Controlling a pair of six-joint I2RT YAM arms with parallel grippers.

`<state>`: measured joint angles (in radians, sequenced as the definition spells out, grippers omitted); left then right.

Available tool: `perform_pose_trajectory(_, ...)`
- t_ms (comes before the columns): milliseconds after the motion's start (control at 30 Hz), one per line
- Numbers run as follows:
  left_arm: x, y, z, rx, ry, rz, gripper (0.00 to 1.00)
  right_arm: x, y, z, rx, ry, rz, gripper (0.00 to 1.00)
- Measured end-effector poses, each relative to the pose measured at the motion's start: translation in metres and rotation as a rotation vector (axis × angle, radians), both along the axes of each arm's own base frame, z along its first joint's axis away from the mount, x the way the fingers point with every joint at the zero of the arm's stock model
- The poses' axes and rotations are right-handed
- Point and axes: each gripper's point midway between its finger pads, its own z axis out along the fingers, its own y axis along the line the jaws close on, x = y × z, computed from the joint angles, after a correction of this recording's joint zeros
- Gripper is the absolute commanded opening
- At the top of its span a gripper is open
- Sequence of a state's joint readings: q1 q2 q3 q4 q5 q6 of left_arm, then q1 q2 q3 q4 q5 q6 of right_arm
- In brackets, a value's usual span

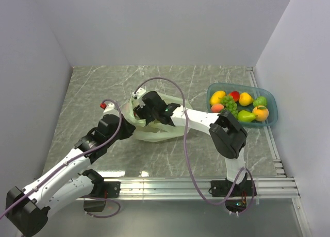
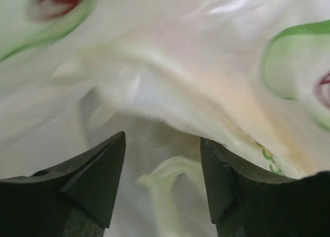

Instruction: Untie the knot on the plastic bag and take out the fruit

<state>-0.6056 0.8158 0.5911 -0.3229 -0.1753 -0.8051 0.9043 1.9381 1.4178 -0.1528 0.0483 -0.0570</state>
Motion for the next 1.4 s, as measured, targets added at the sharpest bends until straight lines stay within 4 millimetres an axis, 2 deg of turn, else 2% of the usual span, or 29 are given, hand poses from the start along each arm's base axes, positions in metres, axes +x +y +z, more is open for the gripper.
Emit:
perform_pose_trajectory(233, 0.003, -0.002, 0.012, -0.008, -0.024, -0.003, 0.01, 0.057, -0.049, 0.003, -0.088, -0.107, -0.187, 0.82)
perform_pose_trajectory(433, 0.003, -0.002, 0.012, -0.004, -0.026, -0.009, 0.01, 0.088, -0.091, 0.006, -0.148, -0.152, -0.297, 0.84)
perform_pose_trajectory(600, 0.003, -0.002, 0.010, 0.008, -0.025, -0.016, 0.01, 0.101, -0.111, 0.009, -0.163, -0.165, -0.348, 0.85)
perform_pose_trajectory(733, 0.004, -0.003, 0.007, 0.018, -0.020, -0.022, 0.01, 0.106, -0.117, 0.008, -0.137, -0.134, -0.340, 0.85)
perform_pose_trajectory(900, 0.004, -0.008, -0.001, 0.022, 0.007, -0.045, 0.01, 0.104, -0.113, -0.005, -0.087, -0.037, -0.282, 0.75)
perform_pose_trajectory(967, 0.005, -0.011, -0.005, 0.024, 0.018, -0.054, 0.01, 0.100, -0.107, -0.014, -0.059, 0.011, -0.252, 0.64)
perform_pose_trajectory(1033, 0.005, -0.012, -0.008, 0.027, 0.027, -0.060, 0.01, 0.091, -0.099, -0.024, -0.035, 0.065, -0.222, 0.60)
perform_pose_trajectory(1167, 0.003, -0.011, -0.012, 0.031, 0.034, -0.060, 0.01, 0.060, -0.079, -0.037, 0.040, 0.187, -0.140, 0.42)
perform_pose_trajectory(1267, 0.002, -0.009, -0.014, 0.035, 0.034, -0.056, 0.01, 0.022, -0.061, -0.047, 0.087, 0.287, -0.076, 0.37)
perform_pose_trajectory(1400, 0.001, -0.003, -0.015, 0.041, 0.022, -0.037, 0.01, -0.043, -0.036, -0.047, 0.122, 0.396, 0.028, 0.37)
